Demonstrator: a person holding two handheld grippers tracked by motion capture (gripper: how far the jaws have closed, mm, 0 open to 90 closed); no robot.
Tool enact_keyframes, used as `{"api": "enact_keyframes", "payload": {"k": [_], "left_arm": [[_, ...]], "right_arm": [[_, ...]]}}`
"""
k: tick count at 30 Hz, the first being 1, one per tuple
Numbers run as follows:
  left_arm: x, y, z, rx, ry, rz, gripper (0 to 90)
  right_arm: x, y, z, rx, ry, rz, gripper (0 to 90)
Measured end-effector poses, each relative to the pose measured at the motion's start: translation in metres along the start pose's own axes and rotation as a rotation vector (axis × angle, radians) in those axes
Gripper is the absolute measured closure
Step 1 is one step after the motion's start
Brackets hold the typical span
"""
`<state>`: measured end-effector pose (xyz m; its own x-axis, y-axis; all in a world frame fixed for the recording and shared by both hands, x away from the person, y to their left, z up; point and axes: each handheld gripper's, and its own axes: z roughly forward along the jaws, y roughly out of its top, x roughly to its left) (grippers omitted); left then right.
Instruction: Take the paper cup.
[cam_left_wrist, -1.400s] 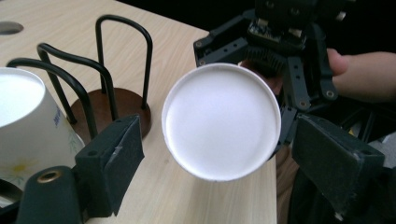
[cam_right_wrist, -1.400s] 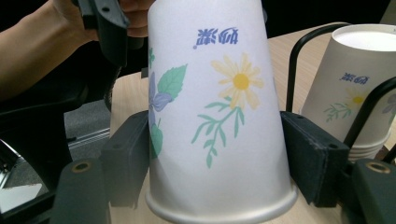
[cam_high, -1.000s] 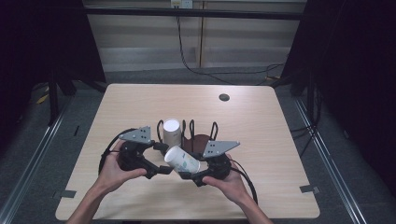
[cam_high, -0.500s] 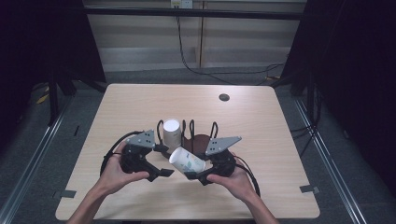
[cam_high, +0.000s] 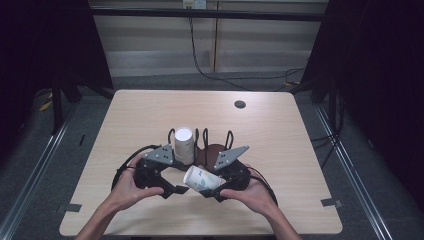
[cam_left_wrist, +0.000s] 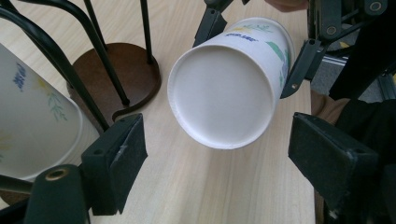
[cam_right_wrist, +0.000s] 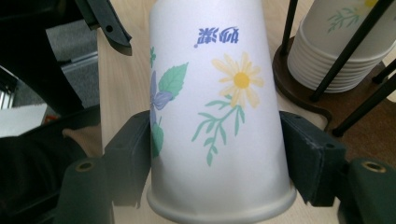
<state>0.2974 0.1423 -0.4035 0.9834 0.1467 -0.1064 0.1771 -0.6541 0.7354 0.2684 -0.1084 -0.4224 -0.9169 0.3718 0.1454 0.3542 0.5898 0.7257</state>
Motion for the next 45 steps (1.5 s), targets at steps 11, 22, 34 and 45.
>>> {"api": "enact_keyframes", "payload": {"k": [11, 22, 34, 45], "left_arm": [[0.0, 0.0, 0.0, 0.012, -0.008, 0.005, 18.0], [-0.002, 0.0, 0.008, 0.058, -0.008, 0.018, 18.6], [-0.004, -0.003, 0.018, 0.092, -0.017, 0.015, 23.3], [-0.007, -0.004, 0.026, 0.123, -0.029, 0.046, 23.2]], "right_arm": [[0.0, 0.016, -0.007, 0.089, 0.0, -0.039, 30.4], [-0.006, 0.018, -0.005, 0.182, 0.022, -0.068, 30.1], [-0.003, 0.024, -0.003, 0.257, 0.04, -0.078, 30.1], [0.001, 0.024, 0.01, 0.319, 0.062, -0.103, 30.1]]}}
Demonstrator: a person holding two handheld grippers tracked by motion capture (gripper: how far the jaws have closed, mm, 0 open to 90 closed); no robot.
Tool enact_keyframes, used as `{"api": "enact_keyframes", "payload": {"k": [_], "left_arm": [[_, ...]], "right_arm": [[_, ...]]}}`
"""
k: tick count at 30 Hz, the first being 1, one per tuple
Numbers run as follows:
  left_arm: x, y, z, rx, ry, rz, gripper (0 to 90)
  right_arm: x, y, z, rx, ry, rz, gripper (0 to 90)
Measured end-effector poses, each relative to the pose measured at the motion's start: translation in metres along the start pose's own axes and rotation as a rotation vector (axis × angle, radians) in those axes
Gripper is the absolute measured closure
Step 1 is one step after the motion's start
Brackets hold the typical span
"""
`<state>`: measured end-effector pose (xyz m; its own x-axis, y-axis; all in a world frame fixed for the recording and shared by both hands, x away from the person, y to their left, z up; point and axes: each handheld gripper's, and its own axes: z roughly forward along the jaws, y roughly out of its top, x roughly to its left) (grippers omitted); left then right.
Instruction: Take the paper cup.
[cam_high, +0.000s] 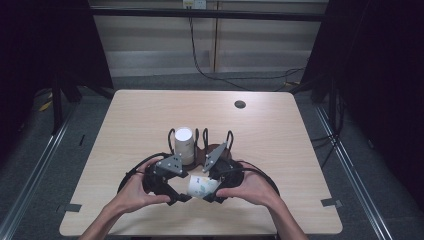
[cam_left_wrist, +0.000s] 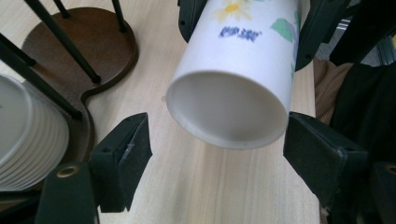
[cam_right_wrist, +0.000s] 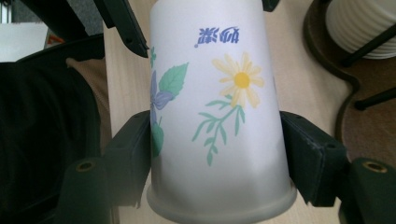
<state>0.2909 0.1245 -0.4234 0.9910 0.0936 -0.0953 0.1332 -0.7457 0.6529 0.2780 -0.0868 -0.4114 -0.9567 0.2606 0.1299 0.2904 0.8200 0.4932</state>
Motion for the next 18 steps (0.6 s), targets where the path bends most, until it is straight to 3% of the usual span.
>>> {"api": "enact_keyframes", "payload": {"k": [18], "left_arm": [[-0.0038, 0.0029, 0.0059, 0.018, -0.027, 0.032, 23.7]], "right_arm": [[0.0042, 0.0053, 0.0092, 0.001, 0.024, -0.033, 30.2]]}}
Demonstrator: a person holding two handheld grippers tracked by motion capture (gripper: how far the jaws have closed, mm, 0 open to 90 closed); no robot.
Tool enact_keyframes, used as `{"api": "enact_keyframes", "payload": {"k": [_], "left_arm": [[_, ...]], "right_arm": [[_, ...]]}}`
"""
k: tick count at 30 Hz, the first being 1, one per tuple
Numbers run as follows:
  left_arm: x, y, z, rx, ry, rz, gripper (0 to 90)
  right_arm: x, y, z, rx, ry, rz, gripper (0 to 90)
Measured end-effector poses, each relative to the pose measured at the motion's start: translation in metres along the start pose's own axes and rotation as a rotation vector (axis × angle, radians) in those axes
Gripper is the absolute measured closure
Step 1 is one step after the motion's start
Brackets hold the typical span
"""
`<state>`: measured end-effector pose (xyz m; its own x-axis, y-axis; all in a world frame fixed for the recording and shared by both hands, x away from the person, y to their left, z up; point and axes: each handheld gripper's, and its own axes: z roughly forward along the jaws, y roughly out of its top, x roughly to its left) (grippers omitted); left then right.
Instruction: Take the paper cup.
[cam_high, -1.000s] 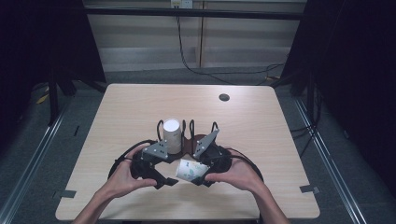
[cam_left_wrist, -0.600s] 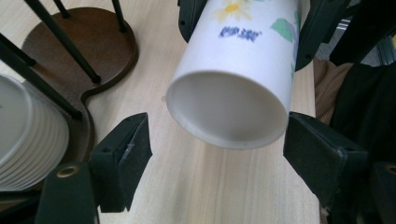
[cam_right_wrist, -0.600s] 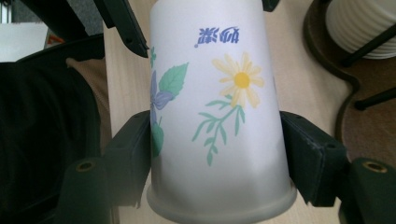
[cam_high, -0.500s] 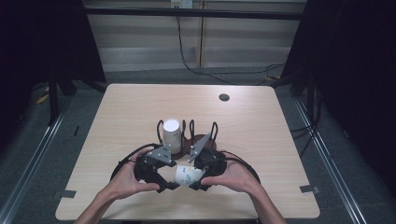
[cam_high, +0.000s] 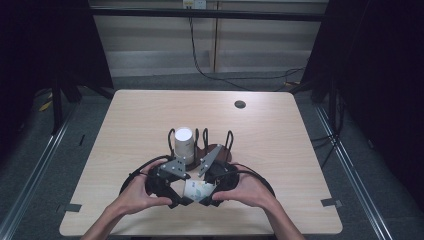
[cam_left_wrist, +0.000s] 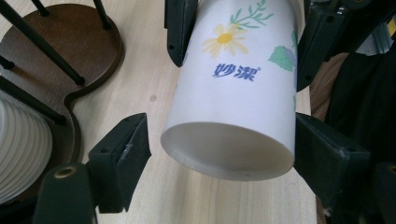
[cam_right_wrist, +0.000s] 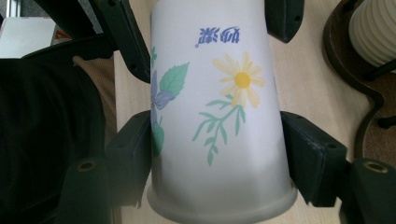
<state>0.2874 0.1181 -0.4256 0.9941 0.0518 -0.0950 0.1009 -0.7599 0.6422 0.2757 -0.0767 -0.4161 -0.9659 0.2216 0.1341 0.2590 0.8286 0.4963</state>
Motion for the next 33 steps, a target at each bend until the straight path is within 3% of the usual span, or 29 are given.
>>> {"api": "enact_keyframes", "payload": {"k": [3, 8, 21, 31, 33], "left_arm": [[-0.0019, 0.0003, 0.0001, -0.002, -0.017, 0.016, 32.3], [-0.0021, 0.0008, 0.0007, -0.006, -0.027, 0.013, 29.9], [-0.0033, 0.0015, 0.002, 0.008, -0.056, 0.036, 34.3], [-0.002, 0.0009, -0.0003, 0.003, -0.078, 0.003, 36.5], [-0.0022, 0.0005, -0.0008, -0.01, -0.073, -0.007, 36.5]], "right_arm": [[0.0005, 0.0002, -0.0002, -0.004, -0.002, 0.0, 30.2], [0.0004, 0.0001, -0.0013, -0.02, 0.016, -0.009, 30.4], [0.002, 0.0001, -0.0005, -0.01, 0.032, -0.021, 30.5], [0.001, -0.0014, -0.0014, -0.031, 0.043, -0.028, 29.1], [0.0002, -0.0023, -0.0027, -0.055, 0.04, -0.02, 23.8]]}}
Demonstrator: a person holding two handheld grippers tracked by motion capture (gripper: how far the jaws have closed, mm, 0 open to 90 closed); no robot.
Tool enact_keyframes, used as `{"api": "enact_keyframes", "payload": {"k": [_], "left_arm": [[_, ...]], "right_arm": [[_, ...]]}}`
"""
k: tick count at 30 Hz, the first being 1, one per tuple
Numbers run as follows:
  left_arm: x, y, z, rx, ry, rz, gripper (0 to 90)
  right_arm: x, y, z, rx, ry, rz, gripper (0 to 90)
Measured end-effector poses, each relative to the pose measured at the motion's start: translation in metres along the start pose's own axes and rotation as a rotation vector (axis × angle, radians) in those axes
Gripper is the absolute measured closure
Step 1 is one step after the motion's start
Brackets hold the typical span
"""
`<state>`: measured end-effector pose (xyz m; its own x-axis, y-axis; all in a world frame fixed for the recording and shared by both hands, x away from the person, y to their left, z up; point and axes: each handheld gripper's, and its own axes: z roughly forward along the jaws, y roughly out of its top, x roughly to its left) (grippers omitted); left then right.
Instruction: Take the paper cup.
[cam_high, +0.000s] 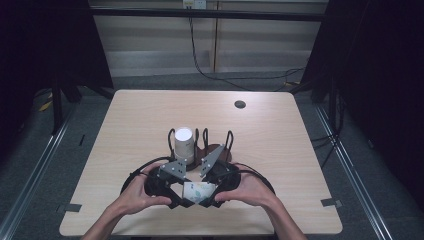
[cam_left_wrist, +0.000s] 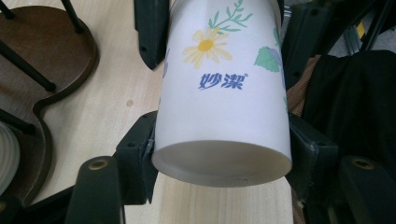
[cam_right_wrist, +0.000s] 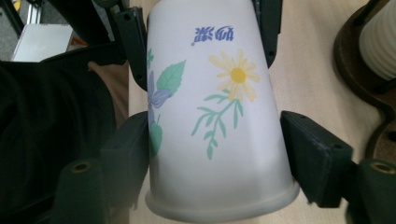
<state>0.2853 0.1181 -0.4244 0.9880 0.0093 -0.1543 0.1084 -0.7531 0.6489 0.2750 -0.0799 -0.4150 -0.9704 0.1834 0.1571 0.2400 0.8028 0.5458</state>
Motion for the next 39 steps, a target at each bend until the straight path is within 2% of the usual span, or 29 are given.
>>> {"api": "enact_keyframes", "payload": {"k": [1, 2, 4, 5, 8, 15, 22, 32, 36, 39], "left_arm": [[0.0, 0.0, 0.0, 0.0, 0.0, 0.0, 36.6], [0.001, -0.001, -0.001, -0.011, -0.004, -0.007, 36.5], [0.002, -0.001, -0.001, -0.008, 0.001, -0.005, 36.5], [0.002, -0.002, -0.001, -0.01, 0.005, -0.009, 36.6], [0.003, -0.003, -0.003, -0.024, 0.01, -0.014, 36.6], [0.004, -0.004, -0.004, -0.041, 0.015, -0.032, 36.5], [0.004, -0.006, -0.008, -0.051, 0.04, -0.035, 36.5], [0.007, -0.013, -0.016, -0.095, 0.064, -0.055, 36.4], [0.008, -0.015, -0.017, -0.096, 0.069, -0.057, 36.4], [0.008, -0.017, -0.016, -0.093, 0.08, -0.071, 36.3]], "right_arm": [[0.0, 0.0, 0.0, 0.0, 0.0, 0.0, 23.8], [0.0, -0.001, -0.001, -0.022, -0.019, 0.005, 17.6], [0.0, -0.001, -0.002, -0.037, -0.027, 0.0, 16.1], [0.001, -0.003, -0.003, -0.056, -0.02, 0.018, 15.8], [-0.001, -0.005, -0.005, -0.071, -0.032, 0.03, 14.1], [-0.005, -0.01, -0.013, -0.145, -0.045, 0.078, 13.4], [-0.006, -0.019, -0.017, -0.169, -0.08, 0.122, 13.3], [-0.004, -0.031, -0.02, -0.231, -0.078, 0.161, 13.4], [-0.003, -0.035, -0.021, -0.257, -0.086, 0.178, 13.4], [-0.002, -0.041, -0.02, -0.3, -0.089, 0.19, 14.0]]}}
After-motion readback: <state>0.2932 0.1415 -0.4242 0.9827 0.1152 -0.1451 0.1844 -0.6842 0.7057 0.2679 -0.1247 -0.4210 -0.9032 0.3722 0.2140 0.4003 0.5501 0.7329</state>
